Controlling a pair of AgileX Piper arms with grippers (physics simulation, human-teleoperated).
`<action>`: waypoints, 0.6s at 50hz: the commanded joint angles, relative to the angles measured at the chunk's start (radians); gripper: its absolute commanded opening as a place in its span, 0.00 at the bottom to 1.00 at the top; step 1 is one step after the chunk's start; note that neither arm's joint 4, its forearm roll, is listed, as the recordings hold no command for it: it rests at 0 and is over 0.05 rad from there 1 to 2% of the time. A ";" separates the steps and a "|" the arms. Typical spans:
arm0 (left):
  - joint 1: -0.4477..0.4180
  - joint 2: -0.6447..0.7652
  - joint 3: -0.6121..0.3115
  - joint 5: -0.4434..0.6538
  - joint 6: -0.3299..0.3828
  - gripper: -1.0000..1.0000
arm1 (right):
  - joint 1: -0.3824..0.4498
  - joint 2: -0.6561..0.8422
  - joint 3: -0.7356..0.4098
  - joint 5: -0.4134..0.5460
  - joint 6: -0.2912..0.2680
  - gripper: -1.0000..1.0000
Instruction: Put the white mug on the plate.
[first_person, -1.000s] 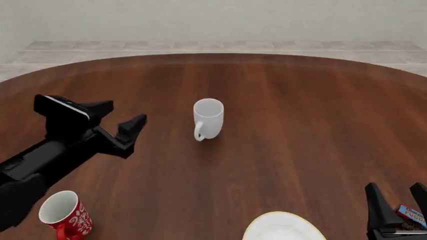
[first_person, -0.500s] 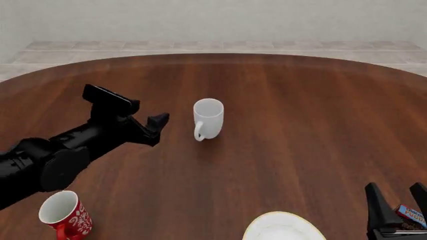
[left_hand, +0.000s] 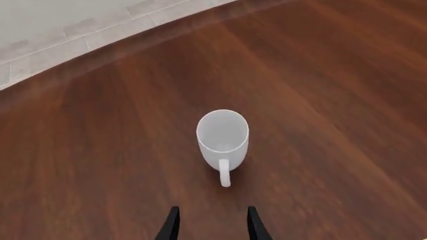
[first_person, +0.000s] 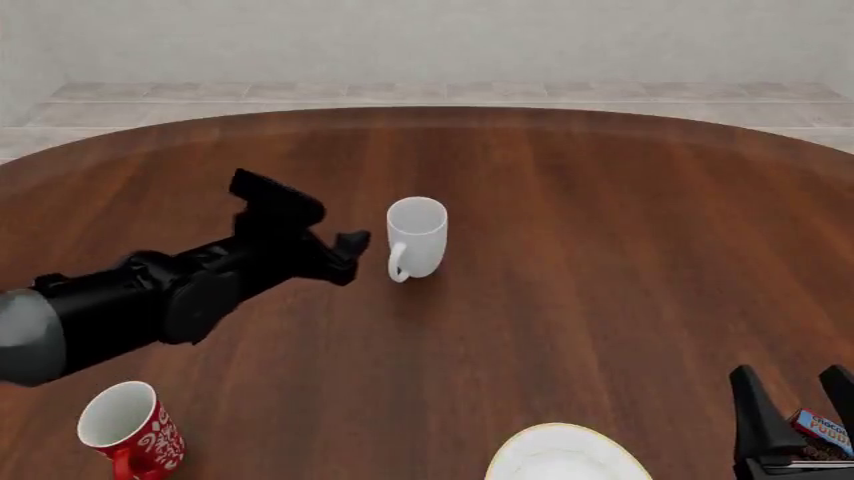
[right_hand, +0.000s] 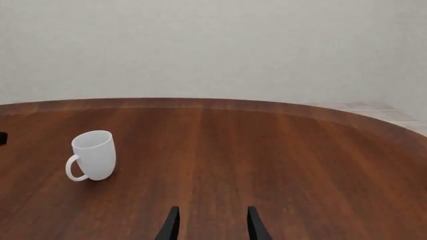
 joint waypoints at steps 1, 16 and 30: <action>-0.002 0.089 -0.054 -0.005 -0.009 1.00 | 0.000 0.000 0.000 -0.001 0.000 1.00; 0.001 0.184 -0.098 -0.032 -0.011 1.00 | 0.000 0.000 0.000 0.000 0.000 1.00; -0.008 0.272 -0.141 -0.056 -0.006 1.00 | 0.000 0.000 0.000 0.000 0.000 1.00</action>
